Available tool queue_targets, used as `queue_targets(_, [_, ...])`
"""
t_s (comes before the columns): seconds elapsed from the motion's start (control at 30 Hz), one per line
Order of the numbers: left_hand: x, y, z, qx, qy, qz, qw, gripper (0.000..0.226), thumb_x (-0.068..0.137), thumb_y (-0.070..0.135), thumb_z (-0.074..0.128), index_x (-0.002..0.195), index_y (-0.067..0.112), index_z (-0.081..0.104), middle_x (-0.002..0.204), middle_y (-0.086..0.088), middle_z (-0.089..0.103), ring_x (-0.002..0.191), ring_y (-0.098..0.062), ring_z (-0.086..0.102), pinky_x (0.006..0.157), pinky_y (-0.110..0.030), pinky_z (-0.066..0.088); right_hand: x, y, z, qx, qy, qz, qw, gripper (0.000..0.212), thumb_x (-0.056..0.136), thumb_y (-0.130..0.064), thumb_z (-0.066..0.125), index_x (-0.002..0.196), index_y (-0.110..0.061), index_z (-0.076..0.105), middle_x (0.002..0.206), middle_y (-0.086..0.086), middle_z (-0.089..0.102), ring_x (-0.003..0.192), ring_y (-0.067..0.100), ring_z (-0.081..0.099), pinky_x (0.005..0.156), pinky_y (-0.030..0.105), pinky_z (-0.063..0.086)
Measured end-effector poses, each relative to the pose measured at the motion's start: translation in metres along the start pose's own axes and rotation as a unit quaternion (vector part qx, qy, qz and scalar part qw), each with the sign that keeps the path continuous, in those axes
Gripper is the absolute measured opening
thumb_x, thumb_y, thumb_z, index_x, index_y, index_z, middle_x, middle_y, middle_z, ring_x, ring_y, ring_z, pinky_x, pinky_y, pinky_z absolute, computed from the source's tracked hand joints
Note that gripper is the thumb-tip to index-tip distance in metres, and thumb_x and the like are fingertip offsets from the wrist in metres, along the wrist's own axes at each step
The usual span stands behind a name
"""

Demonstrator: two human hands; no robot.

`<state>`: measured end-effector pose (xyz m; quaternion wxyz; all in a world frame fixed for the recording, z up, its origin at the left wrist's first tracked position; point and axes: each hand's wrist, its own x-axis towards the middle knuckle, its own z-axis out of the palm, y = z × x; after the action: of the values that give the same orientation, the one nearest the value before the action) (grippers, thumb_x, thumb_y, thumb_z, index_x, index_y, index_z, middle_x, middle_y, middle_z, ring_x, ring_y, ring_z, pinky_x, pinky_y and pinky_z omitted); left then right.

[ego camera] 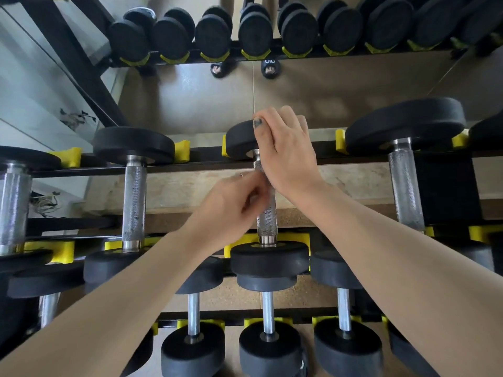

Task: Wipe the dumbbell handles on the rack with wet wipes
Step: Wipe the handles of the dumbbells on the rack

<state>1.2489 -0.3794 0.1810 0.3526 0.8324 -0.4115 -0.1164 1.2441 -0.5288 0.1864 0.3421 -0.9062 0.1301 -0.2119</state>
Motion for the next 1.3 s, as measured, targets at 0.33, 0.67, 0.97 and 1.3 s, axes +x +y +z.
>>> queue_targets(0.33, [0.01, -0.003, -0.019, 0.008, 0.052, -0.047, 0.997, 0.011, 0.097, 0.016, 0.063, 0.087, 0.018, 0.058, 0.066, 0.013, 0.054, 0.06, 0.001, 0.052, 0.056, -0.015, 0.034, 0.0, -0.002, 0.0, -0.012, 0.004, -0.001, 1.0, 0.036, 0.101, -0.036, 0.026, 0.109, -0.02, 0.057, 0.098, -0.002, 0.048, 0.094, 0.022, 0.043, 0.078, 0.035, 0.043])
queue_targets(0.67, [-0.02, 0.007, -0.017, 0.05, -0.188, 0.009, 0.981, 0.01, 0.099, 0.022, 0.062, 0.089, 0.018, 0.061, 0.07, 0.009, 0.06, 0.062, -0.008, 0.057, 0.057, -0.018, 0.044, 0.0, -0.003, -0.002, -0.025, -0.003, 0.0, 1.0, 0.025, 0.105, -0.029, 0.034, 0.111, -0.02, 0.057, 0.098, -0.006, 0.044, 0.096, 0.021, 0.042, 0.075, 0.033, 0.041])
queue_targets(0.97, [0.0, 0.008, 0.0, -0.012, -0.015, -0.053, 0.998, 0.01, 0.097, 0.014, 0.06, 0.087, 0.016, 0.06, 0.066, 0.007, 0.057, 0.06, -0.008, 0.052, 0.054, -0.018, 0.037, -0.001, -0.002, -0.002, -0.023, 0.0, -0.007, 1.0, 0.026, 0.105, -0.03, 0.035, 0.112, -0.018, 0.057, 0.101, -0.005, 0.045, 0.099, 0.022, 0.043, 0.076, 0.035, 0.043])
queue_targets(1.3, [0.01, 0.003, -0.01, -0.031, 0.077, -0.123, 0.989, 0.013, 0.099, 0.019, 0.063, 0.087, 0.017, 0.059, 0.063, 0.011, 0.054, 0.055, 0.0, 0.05, 0.052, -0.013, 0.033, 0.0, -0.002, 0.0, -0.026, 0.01, -0.011, 1.0, 0.026, 0.104, -0.029, 0.034, 0.111, -0.018, 0.057, 0.1, -0.006, 0.044, 0.098, 0.02, 0.042, 0.076, 0.033, 0.04])
